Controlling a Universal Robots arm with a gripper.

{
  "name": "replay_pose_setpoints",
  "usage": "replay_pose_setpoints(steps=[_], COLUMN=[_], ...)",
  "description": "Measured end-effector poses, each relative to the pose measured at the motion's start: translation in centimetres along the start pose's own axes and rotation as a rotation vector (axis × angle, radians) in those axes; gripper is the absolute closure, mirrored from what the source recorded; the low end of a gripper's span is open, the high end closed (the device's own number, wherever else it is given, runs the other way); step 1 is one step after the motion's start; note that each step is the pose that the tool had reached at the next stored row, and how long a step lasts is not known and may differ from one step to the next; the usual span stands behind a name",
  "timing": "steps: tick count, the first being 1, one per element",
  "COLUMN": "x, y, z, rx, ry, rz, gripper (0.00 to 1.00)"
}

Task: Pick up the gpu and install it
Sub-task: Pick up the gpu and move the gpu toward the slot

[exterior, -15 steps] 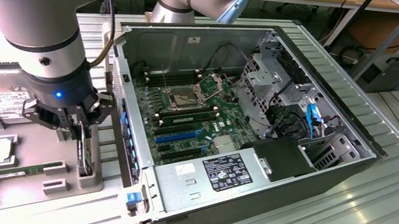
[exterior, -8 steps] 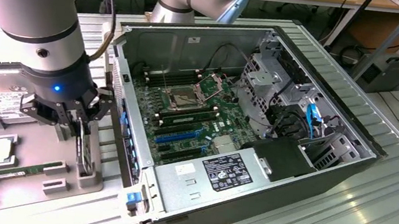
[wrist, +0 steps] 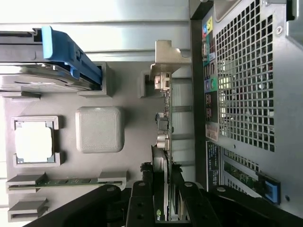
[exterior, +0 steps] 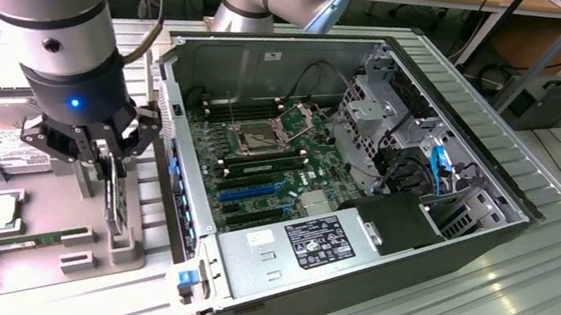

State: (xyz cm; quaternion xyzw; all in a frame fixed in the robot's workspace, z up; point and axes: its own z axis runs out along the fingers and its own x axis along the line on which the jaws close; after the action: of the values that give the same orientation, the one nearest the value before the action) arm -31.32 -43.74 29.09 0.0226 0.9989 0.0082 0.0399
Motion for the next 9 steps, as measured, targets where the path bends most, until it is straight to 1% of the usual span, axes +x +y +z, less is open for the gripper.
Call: replay_pose_setpoints(steps=[3,4,9], x=[-0.1,-0.2,-0.6], y=[0.03,0.04,0.09], z=[-1.39,-2.07,-4.4], rx=[-0.0014,-0.0023,-0.0041], ry=[0.0,0.0,0.0], rz=[0.0,0.0,0.0], gripper=[0.74,0.74,0.74])
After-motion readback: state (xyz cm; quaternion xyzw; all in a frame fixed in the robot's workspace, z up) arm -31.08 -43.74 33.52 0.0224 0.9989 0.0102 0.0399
